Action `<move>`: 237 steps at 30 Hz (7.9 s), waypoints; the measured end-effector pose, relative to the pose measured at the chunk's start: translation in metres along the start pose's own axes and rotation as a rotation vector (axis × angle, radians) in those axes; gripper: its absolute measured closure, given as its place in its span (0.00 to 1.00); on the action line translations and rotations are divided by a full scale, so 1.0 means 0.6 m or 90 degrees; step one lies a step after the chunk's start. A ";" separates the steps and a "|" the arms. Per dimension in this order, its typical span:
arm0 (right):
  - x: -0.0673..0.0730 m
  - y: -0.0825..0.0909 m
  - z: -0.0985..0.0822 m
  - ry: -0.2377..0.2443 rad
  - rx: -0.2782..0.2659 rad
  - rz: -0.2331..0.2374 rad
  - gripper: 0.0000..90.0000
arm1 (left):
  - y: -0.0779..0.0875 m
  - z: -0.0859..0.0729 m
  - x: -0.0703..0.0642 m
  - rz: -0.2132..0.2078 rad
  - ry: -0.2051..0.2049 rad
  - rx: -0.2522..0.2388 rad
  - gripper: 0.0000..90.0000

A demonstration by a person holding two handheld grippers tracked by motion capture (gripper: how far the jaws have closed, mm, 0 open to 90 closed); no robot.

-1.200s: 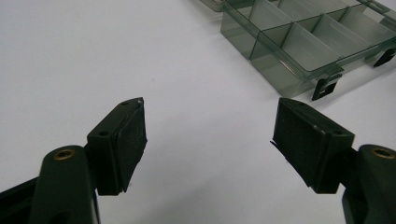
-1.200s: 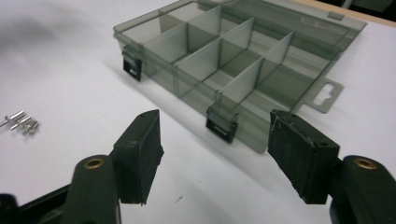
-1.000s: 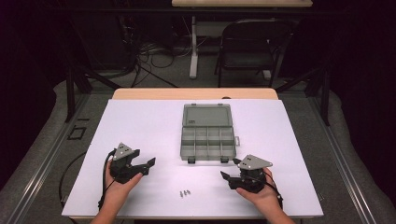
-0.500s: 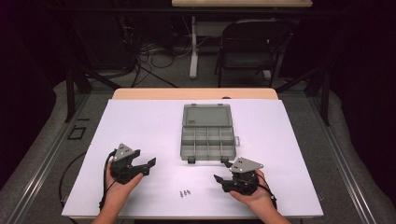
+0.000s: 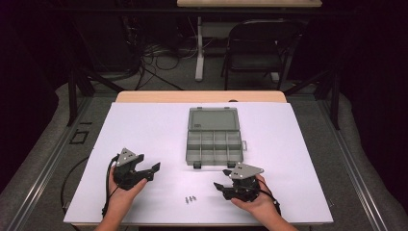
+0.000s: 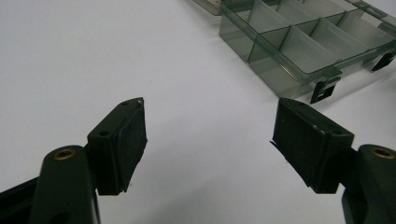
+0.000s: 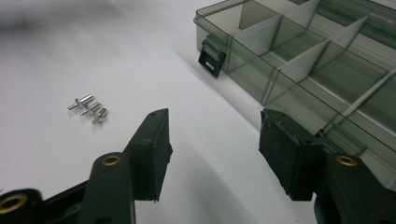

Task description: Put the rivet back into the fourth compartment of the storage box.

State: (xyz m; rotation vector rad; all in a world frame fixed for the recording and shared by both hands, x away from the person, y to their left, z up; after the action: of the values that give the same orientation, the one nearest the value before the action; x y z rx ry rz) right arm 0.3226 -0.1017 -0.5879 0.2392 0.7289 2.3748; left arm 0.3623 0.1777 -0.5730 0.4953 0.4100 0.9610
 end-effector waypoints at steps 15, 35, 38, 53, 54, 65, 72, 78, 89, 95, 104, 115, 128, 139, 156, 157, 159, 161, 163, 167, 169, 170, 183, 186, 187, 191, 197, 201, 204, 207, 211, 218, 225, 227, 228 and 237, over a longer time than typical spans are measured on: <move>0.047 -0.033 0.022 0.013 0.020 0.059 0.68 | 0.000 0.001 0.001 -0.003 0.004 -0.001 0.29; 0.107 -0.066 0.004 0.012 0.065 0.126 0.81 | -0.001 -0.002 0.002 -0.003 0.010 0.003 0.31; 0.113 -0.069 0.002 0.010 0.062 0.132 0.83 | 0.000 -0.002 0.004 -0.001 0.007 0.005 0.31; 0.120 -0.078 -0.002 0.011 0.070 0.136 0.87 | 0.000 -0.003 0.006 0.000 0.017 0.003 0.31; 0.120 -0.079 -0.002 0.012 0.069 0.135 0.88 | 0.000 -0.003 0.006 0.001 0.016 0.002 0.31; 0.118 -0.084 -0.002 0.001 0.067 0.139 0.94 | 0.000 -0.003 0.006 0.002 0.018 0.002 0.32; 0.116 -0.083 -0.003 -0.007 0.077 0.142 0.99 | 0.000 -0.003 0.006 0.002 0.018 0.001 0.32; 0.115 -0.083 -0.003 -0.016 0.079 0.146 0.99 | 0.000 -0.003 0.006 0.002 0.016 0.002 0.32; 0.109 -0.074 0.009 -0.033 0.050 0.151 0.99 | 0.001 -0.002 0.007 0.006 0.018 -0.002 0.32; 0.101 -0.061 0.018 -0.042 0.048 0.154 0.99 | 0.003 0.000 0.008 0.008 0.020 -0.007 0.32; 0.084 -0.031 0.046 -0.056 0.023 0.165 0.99 | 0.005 0.000 0.009 0.015 0.020 -0.009 0.31; 0.025 0.008 0.077 -0.093 0.015 0.155 0.99 | 0.006 0.001 0.009 0.013 0.021 -0.009 0.31; -0.042 0.018 0.097 -0.090 0.030 0.088 0.99 | 0.007 0.001 0.010 0.011 0.021 -0.008 0.31; -0.117 0.018 0.118 -0.102 0.028 0.013 0.99 | 0.007 0.000 0.010 0.011 0.019 -0.003 0.31; -0.191 0.002 0.126 -0.122 0.037 -0.046 0.99 | 0.004 0.001 0.008 0.005 0.022 -0.002 0.26; -0.195 0.000 0.125 -0.127 0.037 -0.046 0.99 | 0.005 0.001 0.008 0.005 0.020 -0.002 0.26; -0.202 -0.004 0.121 -0.133 0.038 -0.051 0.99 | 0.005 0.002 0.009 0.005 0.017 -0.004 0.25; -0.209 -0.009 0.117 -0.142 0.043 -0.057 0.99 | 0.004 0.001 0.008 0.004 0.020 -0.004 0.25; -0.215 -0.013 0.114 -0.145 0.043 -0.062 0.99 | 0.004 0.000 0.007 0.000 0.017 0.000 0.25; -0.226 -0.022 0.108 -0.151 0.049 -0.077 0.99 | 0.002 -0.002 0.007 -0.001 0.006 0.008 0.25; -0.232 -0.027 0.105 -0.155 0.047 -0.079 0.99 | 0.002 -0.003 0.006 -0.003 0.008 0.012 0.25; -0.235 -0.028 0.104 -0.157 0.047 -0.084 0.99 | 0.002 -0.003 0.006 -0.001 0.009 0.010 0.24; -0.254 -0.048 0.091 -0.169 0.059 -0.106 0.99 | 0.000 -0.004 0.004 -0.009 0.005 0.015 0.20; -0.255 -0.054 0.087 -0.170 0.066 -0.107 0.99 | 0.000 -0.005 0.003 -0.012 0.004 0.016 0.18; -0.256 -0.056 0.085 -0.170 0.068 -0.108 0.99 | 0.000 -0.005 0.002 -0.013 0.002 0.015 0.18; -0.257 -0.063 0.081 -0.172 0.076 -0.111 0.99 | -0.001 -0.006 0.000 -0.018 -0.005 0.013 0.17; -0.257 -0.075 0.076 -0.170 0.086 -0.115 0.99 | -0.001 -0.006 -0.002 -0.021 -0.002 0.014 0.16; -0.260 -0.080 0.072 -0.171 0.089 -0.120 0.99 | -0.001 -0.006 -0.001 -0.019 -0.003 0.012 0.16; -0.261 -0.084 0.069 -0.174 0.093 -0.121 0.99 | -0.001 -0.007 -0.001 -0.019 -0.004 0.013 0.16; -0.261 -0.087 0.067 -0.173 0.096 -0.122 0.99 | -0.002 -0.007 -0.001 -0.018 -0.005 0.014 0.16; -0.262 -0.090 0.065 -0.175 0.096 -0.122 0.99 | -0.001 -0.007 0.000 -0.017 -0.009 0.018 0.16; -0.262 -0.091 0.065 -0.175 0.098 -0.123 0.99 | -0.001 -0.007 0.000 -0.017 -0.005 0.013 0.16; -0.260 -0.093 0.064 -0.175 0.100 -0.120 0.99 | -0.002 -0.007 0.001 -0.017 -0.006 0.014 0.16; -0.260 -0.093 0.064 -0.175 0.101 -0.121 0.99 | -0.001 -0.007 0.001 -0.016 -0.006 0.014 0.16; -0.260 -0.093 0.064 -0.175 0.100 -0.119 0.99 | -0.001 -0.007 0.001 -0.016 -0.006 0.014 0.16; -0.260 -0.092 0.067 -0.175 0.092 -0.124 0.95 | -0.001 -0.007 0.001 -0.017 -0.004 0.013 0.16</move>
State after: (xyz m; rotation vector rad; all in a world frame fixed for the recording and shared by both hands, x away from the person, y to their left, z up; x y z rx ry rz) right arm 0.4872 -0.1459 -0.5836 0.5202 0.7553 2.0556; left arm 0.3607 0.1787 -0.5767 0.5102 0.4208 0.9309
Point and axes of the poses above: each handheld gripper's, and its own axes: y roughly backward along the jaws, z roughly out of its top, x roughly to its left, the point moved 8 cm from there along -y, roughly forward along the jaws
